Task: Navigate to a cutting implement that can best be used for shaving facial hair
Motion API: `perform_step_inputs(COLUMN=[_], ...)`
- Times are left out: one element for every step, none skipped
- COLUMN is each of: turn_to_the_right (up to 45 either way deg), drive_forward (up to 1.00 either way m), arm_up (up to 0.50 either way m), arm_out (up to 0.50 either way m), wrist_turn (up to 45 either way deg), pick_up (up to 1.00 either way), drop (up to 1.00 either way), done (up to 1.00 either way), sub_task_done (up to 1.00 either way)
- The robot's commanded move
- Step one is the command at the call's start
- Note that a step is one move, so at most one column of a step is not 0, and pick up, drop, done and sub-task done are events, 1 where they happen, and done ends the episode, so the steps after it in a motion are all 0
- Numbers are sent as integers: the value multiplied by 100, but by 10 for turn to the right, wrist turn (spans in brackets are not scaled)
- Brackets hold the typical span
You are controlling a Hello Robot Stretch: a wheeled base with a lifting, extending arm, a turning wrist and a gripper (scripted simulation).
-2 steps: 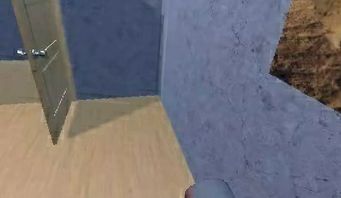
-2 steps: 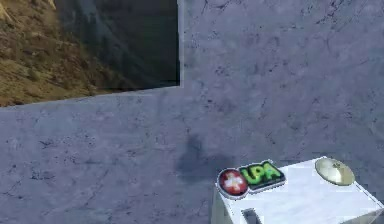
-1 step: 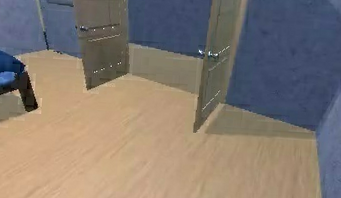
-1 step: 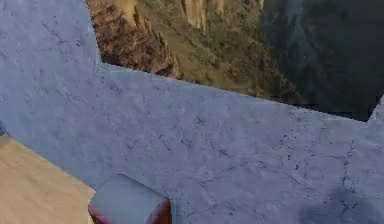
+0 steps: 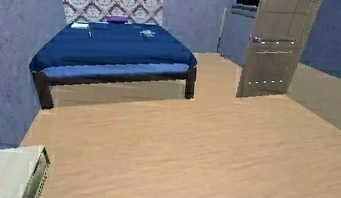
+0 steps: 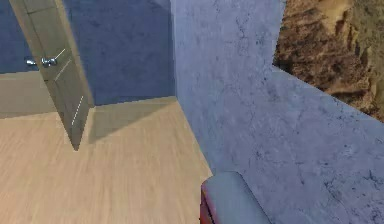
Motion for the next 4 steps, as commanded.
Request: perform_step_inputs(turn_to_the_right=[-240,0,450,150], drive_forward=[0,15,0,0], arm_up=[0,0,0,0], arm_out=[0,0,0,0], wrist_turn=[0,0,0,0], pick_up=[0,0,0,0], drop=[0,0,0,0], done=[0,0,0,0], sub_task_done=[0,0,0,0])
